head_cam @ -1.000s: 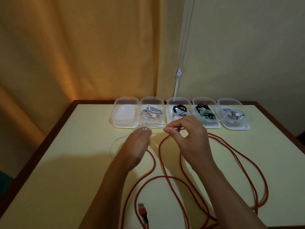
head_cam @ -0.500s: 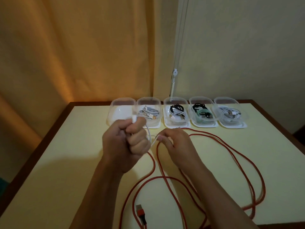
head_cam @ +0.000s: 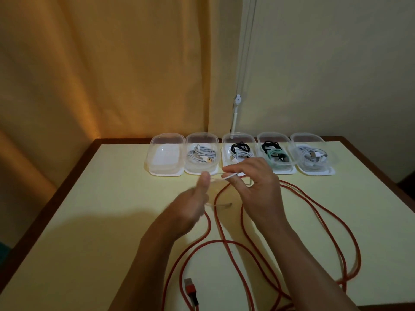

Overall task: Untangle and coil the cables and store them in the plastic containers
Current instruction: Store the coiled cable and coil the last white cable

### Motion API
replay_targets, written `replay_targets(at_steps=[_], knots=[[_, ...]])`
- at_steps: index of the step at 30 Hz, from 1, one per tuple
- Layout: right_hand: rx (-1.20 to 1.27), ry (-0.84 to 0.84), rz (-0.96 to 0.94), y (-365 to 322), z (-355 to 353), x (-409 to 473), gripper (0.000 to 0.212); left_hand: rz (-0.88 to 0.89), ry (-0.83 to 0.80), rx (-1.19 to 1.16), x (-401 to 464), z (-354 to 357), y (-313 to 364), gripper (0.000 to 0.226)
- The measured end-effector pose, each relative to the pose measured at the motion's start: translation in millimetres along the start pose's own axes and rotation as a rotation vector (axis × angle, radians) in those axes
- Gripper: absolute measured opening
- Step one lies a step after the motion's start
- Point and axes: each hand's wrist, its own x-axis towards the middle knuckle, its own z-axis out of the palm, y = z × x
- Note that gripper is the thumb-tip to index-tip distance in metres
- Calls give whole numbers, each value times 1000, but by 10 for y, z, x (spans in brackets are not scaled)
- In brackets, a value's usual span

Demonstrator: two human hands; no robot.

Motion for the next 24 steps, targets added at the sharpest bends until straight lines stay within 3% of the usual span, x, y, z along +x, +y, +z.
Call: replay_targets(at_steps=[5,7,9,12,16,21,24], knots=[[123,-111,136,-53,-51,2,7,167,500,-468,143,-186,32,50],[198,-233,218,-87,-35,-21,11,193,562,-574,115,-208,79,46],[202,-329,239,-98,-9,-51,15,268,534,-838,66,-178,142,38],[163,-423,263,-78,14,-81,16,484,351,-1142,17,-187,166,30],[41,-464,330,-29,33,-79,18,489,17,-1230,-105,-259,141,30],[-31,-340,337,44,17,-61,23,286,-728,-1136,-79,-297,68,27],[19,-326,307,-22,-5,-45,18,116,-808,-931,-54,-237,28,32]])
